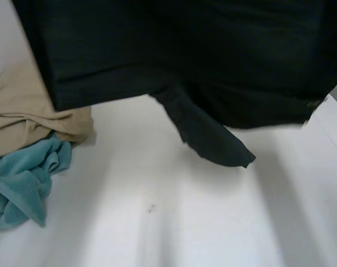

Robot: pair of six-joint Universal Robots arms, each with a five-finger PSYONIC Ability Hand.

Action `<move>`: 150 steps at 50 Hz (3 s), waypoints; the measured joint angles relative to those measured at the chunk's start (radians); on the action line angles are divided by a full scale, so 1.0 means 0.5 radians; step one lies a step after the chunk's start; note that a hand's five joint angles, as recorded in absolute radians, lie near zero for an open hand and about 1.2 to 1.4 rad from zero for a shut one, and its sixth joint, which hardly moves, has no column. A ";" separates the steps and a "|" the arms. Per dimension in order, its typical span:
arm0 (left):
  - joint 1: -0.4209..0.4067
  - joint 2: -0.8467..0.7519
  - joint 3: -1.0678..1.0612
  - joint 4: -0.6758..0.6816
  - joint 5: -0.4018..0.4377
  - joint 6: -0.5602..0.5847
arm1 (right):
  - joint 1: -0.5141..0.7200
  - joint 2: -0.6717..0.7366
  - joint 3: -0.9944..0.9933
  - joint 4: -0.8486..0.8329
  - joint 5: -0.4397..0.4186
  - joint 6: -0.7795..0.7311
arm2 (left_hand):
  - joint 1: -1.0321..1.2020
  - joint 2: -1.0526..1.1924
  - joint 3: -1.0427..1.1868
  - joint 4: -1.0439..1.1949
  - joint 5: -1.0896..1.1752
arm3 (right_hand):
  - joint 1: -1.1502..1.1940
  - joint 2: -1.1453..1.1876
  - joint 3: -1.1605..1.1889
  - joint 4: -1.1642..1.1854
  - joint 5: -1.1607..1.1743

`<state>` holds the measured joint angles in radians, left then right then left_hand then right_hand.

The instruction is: Fold the laundry.

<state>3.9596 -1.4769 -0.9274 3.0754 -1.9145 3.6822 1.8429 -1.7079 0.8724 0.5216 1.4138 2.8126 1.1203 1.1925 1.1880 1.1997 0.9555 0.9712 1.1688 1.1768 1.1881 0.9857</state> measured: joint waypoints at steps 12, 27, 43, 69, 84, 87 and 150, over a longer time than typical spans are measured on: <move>0.097 -0.296 -0.107 0.018 0.019 -0.017 | 0.049 0.461 -0.064 0.126 0.026 -0.169 | 0.000 0.010 0.011 0.000 0.000 | 0.000 0.000 0.000 0.000 0.001; 0.481 -1.467 0.429 0.191 0.155 -0.077 | 0.339 1.508 -0.563 -0.359 0.435 -0.299 | 0.000 0.012 0.011 0.001 0.000 | 0.000 0.000 0.000 0.000 0.001; 0.486 -2.784 2.033 0.153 0.303 0.057 | 0.428 2.350 -0.972 -1.223 0.485 -0.962 | -1.852 -1.986 -1.962 -1.998 -1.819 | -1.550 -1.899 -1.936 -1.915 -1.860; 0.324 -2.525 1.962 -1.155 0.093 -0.984 | 0.326 1.416 0.359 -0.625 0.387 -0.499 | -1.843 -1.955 -1.952 -1.992 -1.812 | -1.550 -1.899 -1.936 -1.915 -1.860; 0.195 -1.885 0.651 -0.705 -0.113 -0.974 | 0.326 1.386 0.656 -0.760 0.363 -0.505 | -1.803 -1.941 -1.939 -1.969 -1.812 | -1.550 -1.899 -1.936 -1.915 -1.860; 0.195 -1.686 0.223 -0.439 -0.102 -0.962 | 0.321 1.383 0.711 -0.763 0.317 -0.505 | -1.803 -1.941 -1.939 -1.969 -1.814 | -1.550 -1.899 -1.936 -1.915 -1.860; 0.257 -1.344 -1.456 0.658 0.533 -0.378 | -0.269 1.455 1.361 -1.215 -0.379 -0.869 | -0.018 -0.005 -0.006 -0.010 0.012 | -0.536 -0.585 -0.596 -0.618 -0.607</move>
<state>4.0884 -2.1489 -1.6553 3.4043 -1.6481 3.4931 1.7084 -0.9806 1.5530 -0.0861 1.2246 2.3781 1.1115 1.1899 1.1850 1.1949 0.9616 0.7031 0.8764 0.8789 0.8790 0.6823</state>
